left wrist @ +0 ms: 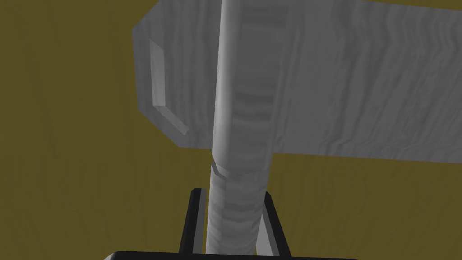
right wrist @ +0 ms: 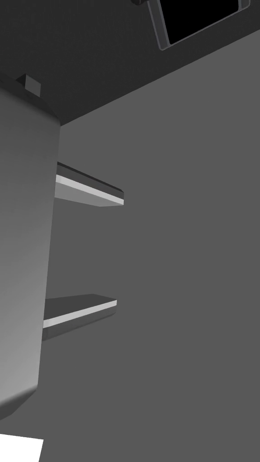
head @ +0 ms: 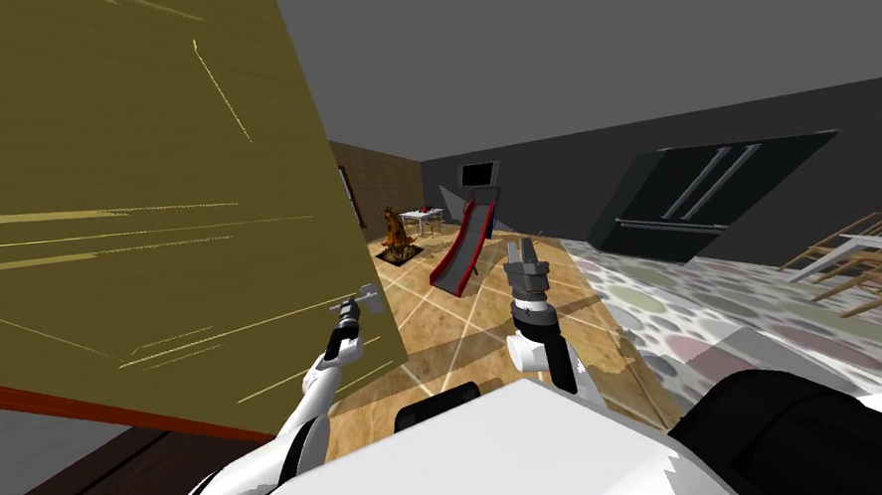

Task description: Push the door open

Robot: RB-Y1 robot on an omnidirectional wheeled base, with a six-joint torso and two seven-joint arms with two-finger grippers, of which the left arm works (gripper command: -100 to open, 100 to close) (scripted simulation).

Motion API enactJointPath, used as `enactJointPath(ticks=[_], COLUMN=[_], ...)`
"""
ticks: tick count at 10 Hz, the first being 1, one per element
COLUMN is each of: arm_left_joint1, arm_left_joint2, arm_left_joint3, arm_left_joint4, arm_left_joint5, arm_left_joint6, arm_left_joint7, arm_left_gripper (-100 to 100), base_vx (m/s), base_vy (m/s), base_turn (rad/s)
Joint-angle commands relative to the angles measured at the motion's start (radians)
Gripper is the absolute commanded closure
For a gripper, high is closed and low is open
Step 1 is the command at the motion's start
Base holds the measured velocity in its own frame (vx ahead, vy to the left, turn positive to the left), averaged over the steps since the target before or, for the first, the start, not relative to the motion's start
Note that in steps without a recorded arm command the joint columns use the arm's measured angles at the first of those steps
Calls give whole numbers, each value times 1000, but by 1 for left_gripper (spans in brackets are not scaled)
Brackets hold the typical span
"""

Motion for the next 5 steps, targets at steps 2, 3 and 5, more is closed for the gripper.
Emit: enactJointPath(ticks=[2,3,5], arm_left_joint1=[3,6,8], arm_left_joint2=[5,8,19], arm_left_joint3=[20,19,39], arm_left_joint4=[-8,-6,-5], arm_left_joint5=[7,6,13], arm_left_joint6=[1,1,0], arm_left_joint7=[-8,-7,-12], arm_left_gripper=[100,100,100], base_vx=[171,71,177], base_vy=[-104,-29,-38], base_turn=[66,47,57])
